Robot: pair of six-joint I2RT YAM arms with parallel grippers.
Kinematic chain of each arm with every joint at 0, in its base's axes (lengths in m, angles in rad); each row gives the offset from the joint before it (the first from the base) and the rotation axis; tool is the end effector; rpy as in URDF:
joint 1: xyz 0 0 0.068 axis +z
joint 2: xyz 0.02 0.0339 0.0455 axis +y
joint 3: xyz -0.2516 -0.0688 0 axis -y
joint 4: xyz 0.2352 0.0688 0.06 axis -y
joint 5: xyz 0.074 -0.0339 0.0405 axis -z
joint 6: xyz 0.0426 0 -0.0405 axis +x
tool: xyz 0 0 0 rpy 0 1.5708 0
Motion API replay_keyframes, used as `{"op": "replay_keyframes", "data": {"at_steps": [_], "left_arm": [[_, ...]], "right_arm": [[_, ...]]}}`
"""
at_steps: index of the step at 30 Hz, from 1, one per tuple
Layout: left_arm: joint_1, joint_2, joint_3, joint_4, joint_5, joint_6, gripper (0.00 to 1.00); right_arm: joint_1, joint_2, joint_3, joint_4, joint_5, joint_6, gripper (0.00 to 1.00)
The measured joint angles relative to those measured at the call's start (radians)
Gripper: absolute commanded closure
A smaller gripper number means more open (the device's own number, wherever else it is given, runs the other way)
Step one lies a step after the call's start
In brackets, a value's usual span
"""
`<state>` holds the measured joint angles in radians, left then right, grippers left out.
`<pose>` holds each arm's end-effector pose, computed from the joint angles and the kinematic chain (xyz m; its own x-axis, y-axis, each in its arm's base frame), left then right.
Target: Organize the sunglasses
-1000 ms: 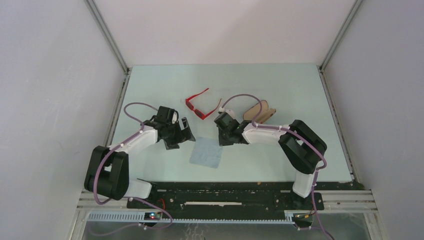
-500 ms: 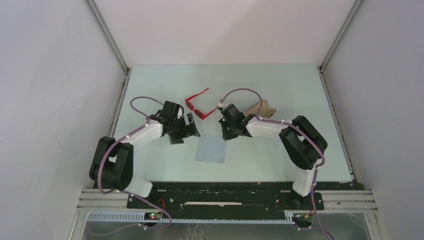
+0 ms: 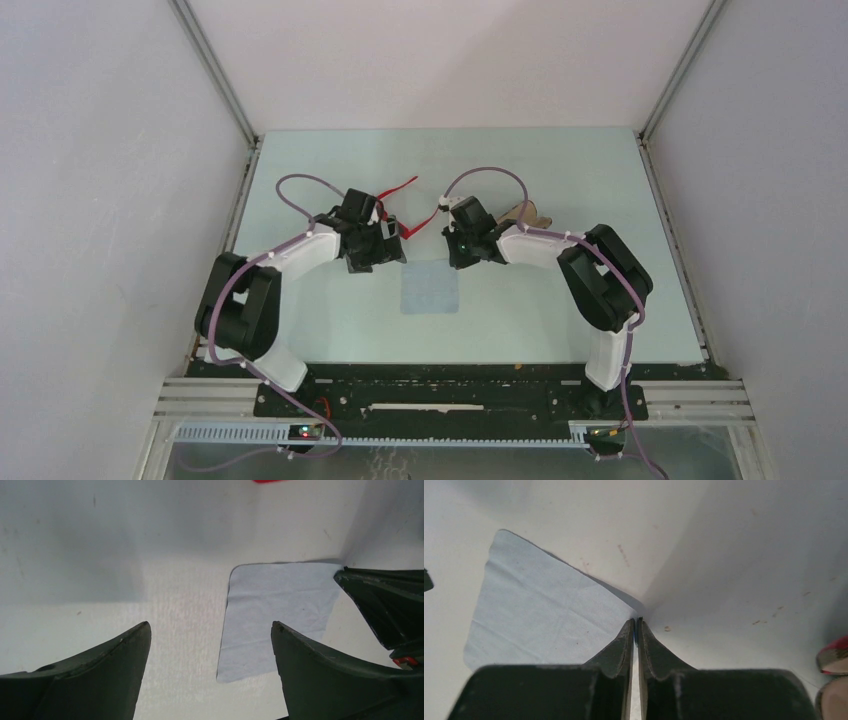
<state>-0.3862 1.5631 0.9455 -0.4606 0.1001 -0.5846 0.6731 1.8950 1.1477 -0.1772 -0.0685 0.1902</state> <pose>0.2759 -0.1168 0.1753 -0.9117 -0.2221 -0.3458 -0.1014 0.9370 -0.3344 0.2981 0.2414 0.1431 -0.7366 -0.3461 -0.5810 -0.5244 0.8348 0.1675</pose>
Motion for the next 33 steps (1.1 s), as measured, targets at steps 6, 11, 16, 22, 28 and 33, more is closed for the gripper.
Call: {"op": "replay_keyframes", "data": {"at_steps": [6, 11, 16, 22, 28, 33], "left_arm": [[-0.001, 0.089, 0.039, 0.033, 0.018, -0.001, 0.23], [-0.002, 0.106, 0.044, 0.042, 0.034, 0.007, 0.35], [-0.006, 0.148, 0.079, 0.056, 0.037, 0.017, 0.39], [-0.024, 0.204, 0.12, 0.064, 0.032, 0.018, 0.45], [-0.053, 0.252, 0.167, 0.077, 0.013, 0.015, 0.55], [-0.055, 0.257, 0.17, 0.077, 0.013, 0.017, 0.59]], "right_arm": [[-0.021, 0.0, 0.0, 0.004, -0.023, -0.009, 0.66], [-0.021, -0.009, 0.0, -0.006, -0.029, -0.001, 0.56], [-0.027, -0.055, -0.013, -0.024, -0.018, 0.028, 0.52], [-0.058, -0.139, -0.048, -0.035, -0.015, 0.075, 0.52], [-0.069, -0.165, -0.07, -0.04, -0.01, 0.09, 0.52], [-0.07, -0.165, -0.092, -0.048, -0.008, 0.1, 0.53]]}}
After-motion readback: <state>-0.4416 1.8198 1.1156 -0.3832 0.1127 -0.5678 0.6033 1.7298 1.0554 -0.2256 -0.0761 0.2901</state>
